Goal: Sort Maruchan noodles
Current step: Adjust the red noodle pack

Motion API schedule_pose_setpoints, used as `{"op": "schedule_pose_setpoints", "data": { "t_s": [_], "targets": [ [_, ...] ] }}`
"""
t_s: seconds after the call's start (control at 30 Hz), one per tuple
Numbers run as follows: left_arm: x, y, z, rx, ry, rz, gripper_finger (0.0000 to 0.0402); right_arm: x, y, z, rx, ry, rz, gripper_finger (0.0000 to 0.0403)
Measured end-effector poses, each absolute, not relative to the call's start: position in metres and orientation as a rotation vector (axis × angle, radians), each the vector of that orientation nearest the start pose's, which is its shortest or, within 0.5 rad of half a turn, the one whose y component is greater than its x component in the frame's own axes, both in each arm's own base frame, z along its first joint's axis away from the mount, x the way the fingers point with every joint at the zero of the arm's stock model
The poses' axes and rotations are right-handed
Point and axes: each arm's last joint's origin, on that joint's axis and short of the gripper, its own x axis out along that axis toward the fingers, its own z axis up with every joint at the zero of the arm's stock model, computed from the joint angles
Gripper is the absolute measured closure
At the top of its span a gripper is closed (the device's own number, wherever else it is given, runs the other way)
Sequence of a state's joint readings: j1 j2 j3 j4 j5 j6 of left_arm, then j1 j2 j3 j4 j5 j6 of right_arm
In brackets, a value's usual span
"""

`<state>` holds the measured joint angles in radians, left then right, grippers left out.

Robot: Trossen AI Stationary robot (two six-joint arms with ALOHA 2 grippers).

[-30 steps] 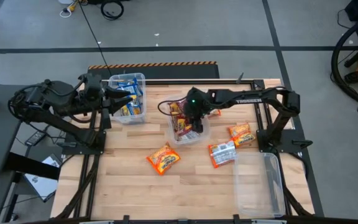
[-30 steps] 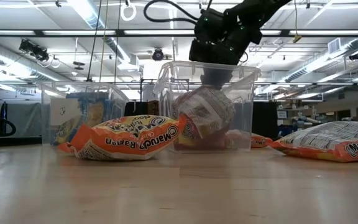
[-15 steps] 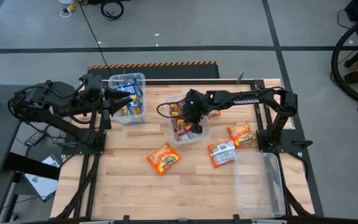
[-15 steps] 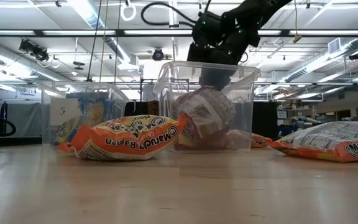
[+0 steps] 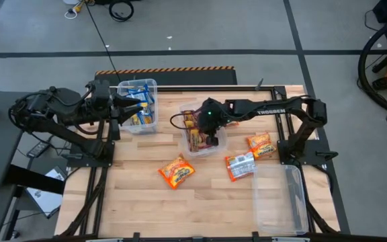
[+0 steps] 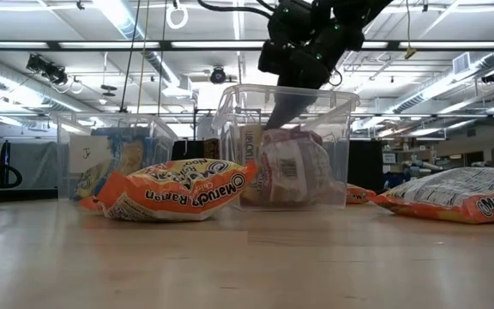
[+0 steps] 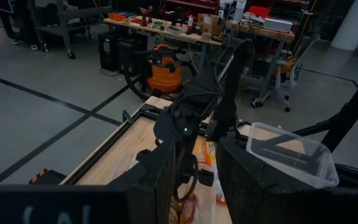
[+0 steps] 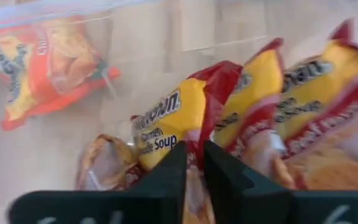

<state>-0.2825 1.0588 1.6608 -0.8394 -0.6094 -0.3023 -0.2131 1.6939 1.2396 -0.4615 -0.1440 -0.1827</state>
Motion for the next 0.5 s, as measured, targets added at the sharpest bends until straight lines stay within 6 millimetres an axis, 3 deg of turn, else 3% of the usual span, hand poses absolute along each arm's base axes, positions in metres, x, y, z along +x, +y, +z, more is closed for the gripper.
{"op": "schedule_pose_setpoints", "data": {
  "t_s": [0.13, 0.27, 0.37, 0.5],
  "targets": [
    [0.146, -0.025, 0.5, -0.196, 0.163, 0.353, 0.0278, 0.345, -0.07, 0.254, -0.023, 0.863, -0.015, 0.0295],
    [0.143, -0.024, 0.501, -0.201, 0.155, 0.353, 0.0278, 0.333, -0.068, 0.288, 0.02, 0.761, -0.062, 0.0259],
    [0.14, -0.024, 0.502, -0.205, 0.151, 0.337, 0.0278, 0.311, -0.067, 0.31, 0.034, 0.746, -0.148, 0.024],
    [0.138, -0.026, 0.503, -0.215, 0.147, 0.307, 0.0278, 0.272, -0.068, 0.324, 0.078, 0.852, -0.364, 0.0222]
  ]
}}
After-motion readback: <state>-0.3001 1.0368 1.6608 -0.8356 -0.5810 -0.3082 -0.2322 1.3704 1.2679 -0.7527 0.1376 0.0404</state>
